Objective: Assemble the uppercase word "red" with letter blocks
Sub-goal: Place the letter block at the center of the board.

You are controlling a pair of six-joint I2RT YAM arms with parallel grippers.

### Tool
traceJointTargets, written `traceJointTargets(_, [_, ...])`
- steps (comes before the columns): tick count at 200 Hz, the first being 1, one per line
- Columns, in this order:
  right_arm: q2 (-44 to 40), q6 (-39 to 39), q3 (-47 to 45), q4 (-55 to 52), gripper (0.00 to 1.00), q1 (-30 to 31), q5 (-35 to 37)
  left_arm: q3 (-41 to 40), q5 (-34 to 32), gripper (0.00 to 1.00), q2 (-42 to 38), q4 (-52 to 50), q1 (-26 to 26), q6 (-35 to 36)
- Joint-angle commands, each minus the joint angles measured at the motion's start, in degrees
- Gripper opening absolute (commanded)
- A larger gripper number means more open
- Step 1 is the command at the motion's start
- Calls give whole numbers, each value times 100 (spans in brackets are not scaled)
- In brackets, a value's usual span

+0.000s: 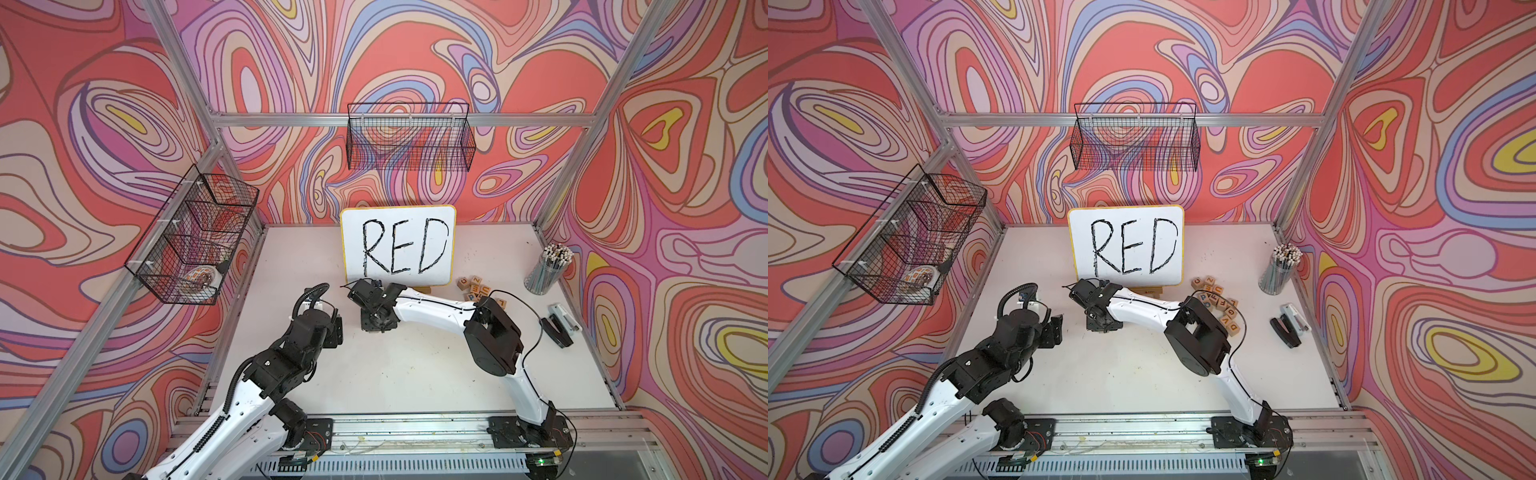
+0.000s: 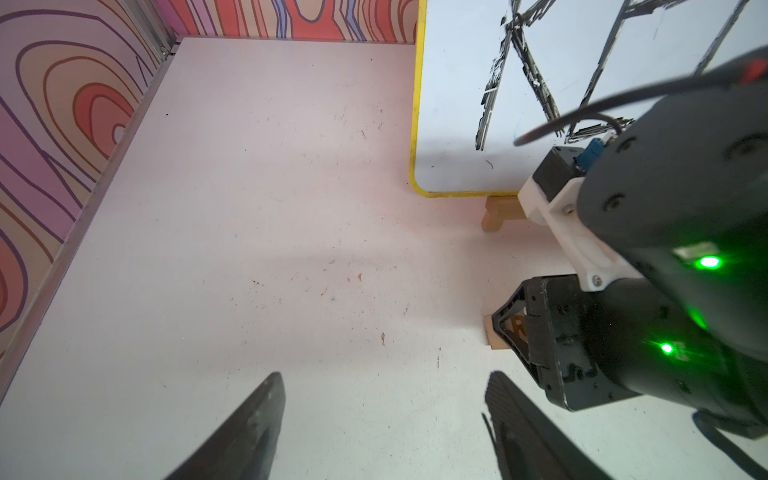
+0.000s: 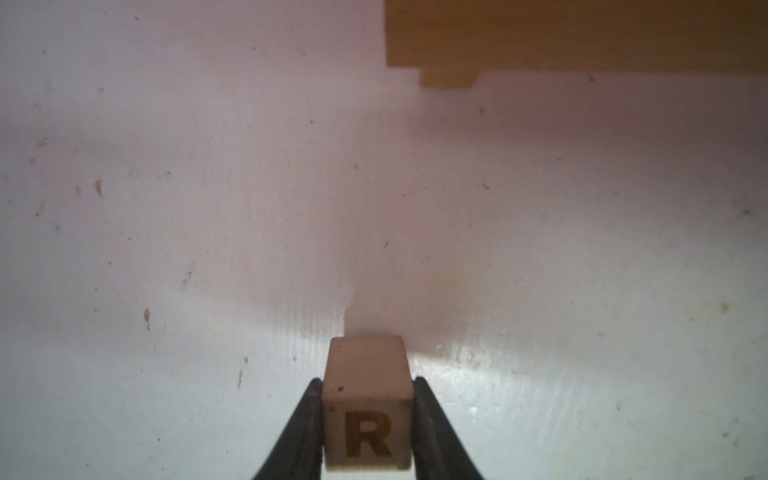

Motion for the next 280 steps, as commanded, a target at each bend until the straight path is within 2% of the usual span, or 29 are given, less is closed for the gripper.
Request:
traceJointTargets(1, [165, 57, 133, 60, 29, 36, -45, -59, -105, 79, -75, -2, -21, -102])
traceJointTargets(163, [152, 77, 202, 86, 42, 15, -136, -96, -17, 79, -111, 20, -21, -139])
traceJointTargets(227, [35, 198, 51, 205, 42, -22, -259, -105, 13, 79, -116, 20, -21, -148])
traceJointTargets(280, [44, 253, -54, 186, 35, -28, -199, -101, 1, 79, -124, 21, -21, -148])
